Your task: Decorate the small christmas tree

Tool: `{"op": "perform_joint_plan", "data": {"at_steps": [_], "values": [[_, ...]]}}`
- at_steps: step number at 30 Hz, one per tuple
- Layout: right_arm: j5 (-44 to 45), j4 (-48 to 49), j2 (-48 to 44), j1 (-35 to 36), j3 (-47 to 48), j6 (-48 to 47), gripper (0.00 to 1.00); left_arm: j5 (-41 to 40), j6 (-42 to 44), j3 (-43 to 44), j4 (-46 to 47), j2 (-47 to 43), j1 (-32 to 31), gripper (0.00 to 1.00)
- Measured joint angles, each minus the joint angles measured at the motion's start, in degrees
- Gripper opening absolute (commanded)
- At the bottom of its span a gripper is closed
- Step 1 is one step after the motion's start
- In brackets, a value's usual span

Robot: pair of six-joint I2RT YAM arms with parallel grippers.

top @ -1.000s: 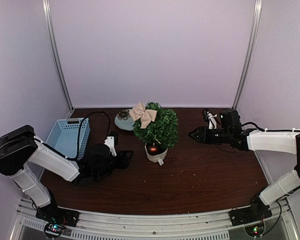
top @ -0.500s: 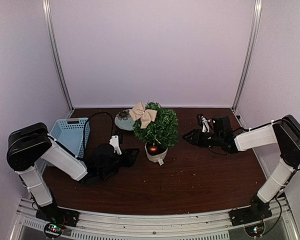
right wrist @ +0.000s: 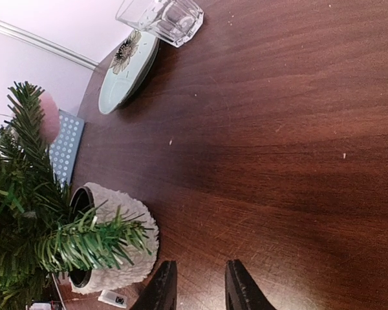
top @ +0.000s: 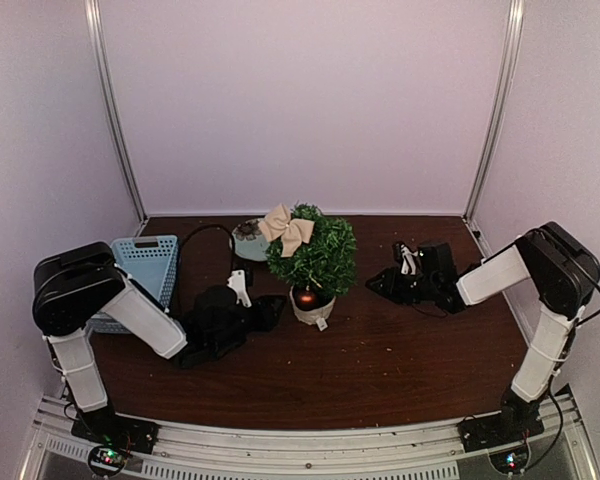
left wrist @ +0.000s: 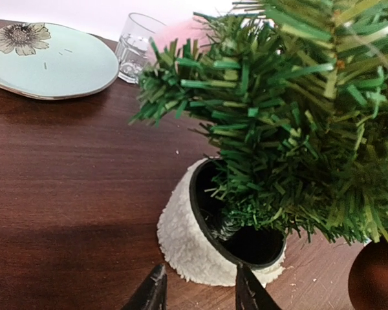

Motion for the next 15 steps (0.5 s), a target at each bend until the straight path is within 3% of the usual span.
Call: {"op": "perform_joint_plan", "data": {"at_steps": [15], "values": [[-1.4, 7.6, 4.7, 1.2, -0.6, 3.1, 0.26, 1.9, -1.5, 4.5, 1.5, 6.4, 0.5, 0.35]]}}
